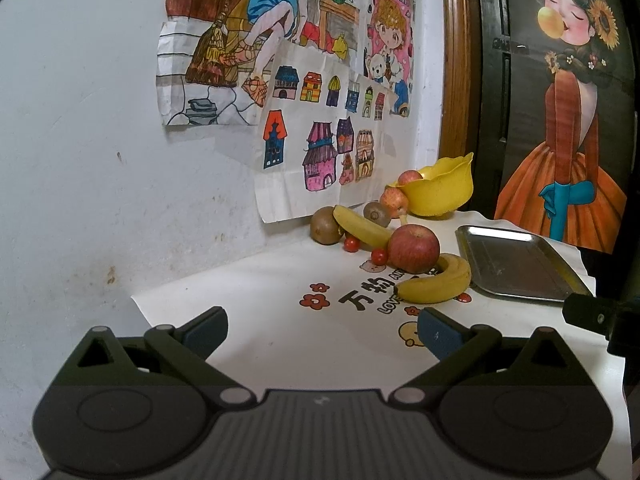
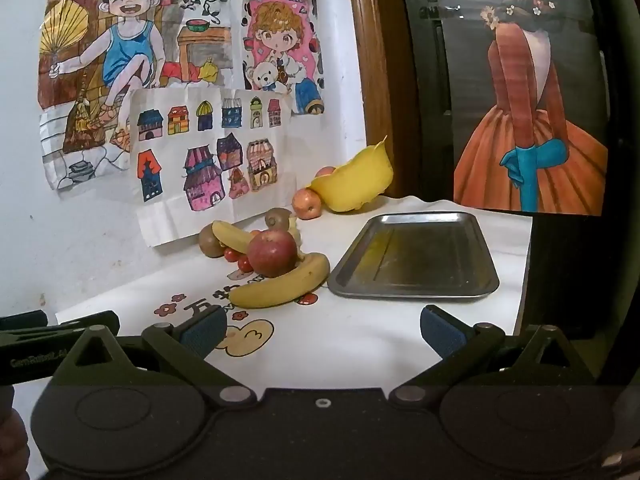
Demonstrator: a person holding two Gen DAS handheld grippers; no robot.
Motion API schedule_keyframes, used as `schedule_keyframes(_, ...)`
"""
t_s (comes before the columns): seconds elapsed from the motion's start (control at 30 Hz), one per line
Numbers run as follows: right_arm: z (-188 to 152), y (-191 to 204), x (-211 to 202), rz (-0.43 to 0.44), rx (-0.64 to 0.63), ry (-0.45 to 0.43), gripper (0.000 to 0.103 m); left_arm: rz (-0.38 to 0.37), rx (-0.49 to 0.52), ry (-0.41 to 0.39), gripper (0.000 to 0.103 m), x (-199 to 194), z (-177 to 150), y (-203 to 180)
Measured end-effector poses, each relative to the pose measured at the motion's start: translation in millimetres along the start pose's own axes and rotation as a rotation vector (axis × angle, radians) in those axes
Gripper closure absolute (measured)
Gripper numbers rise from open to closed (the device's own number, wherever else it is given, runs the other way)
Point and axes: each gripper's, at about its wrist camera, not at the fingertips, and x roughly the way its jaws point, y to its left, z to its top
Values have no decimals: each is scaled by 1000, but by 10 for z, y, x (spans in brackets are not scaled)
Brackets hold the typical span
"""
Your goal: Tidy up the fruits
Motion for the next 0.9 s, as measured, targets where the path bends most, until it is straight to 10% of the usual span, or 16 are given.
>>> schedule_keyframes(0.9, -12, 6, 17, 1, 3, 15, 1, 3, -1, 10, 0, -2, -76, 12)
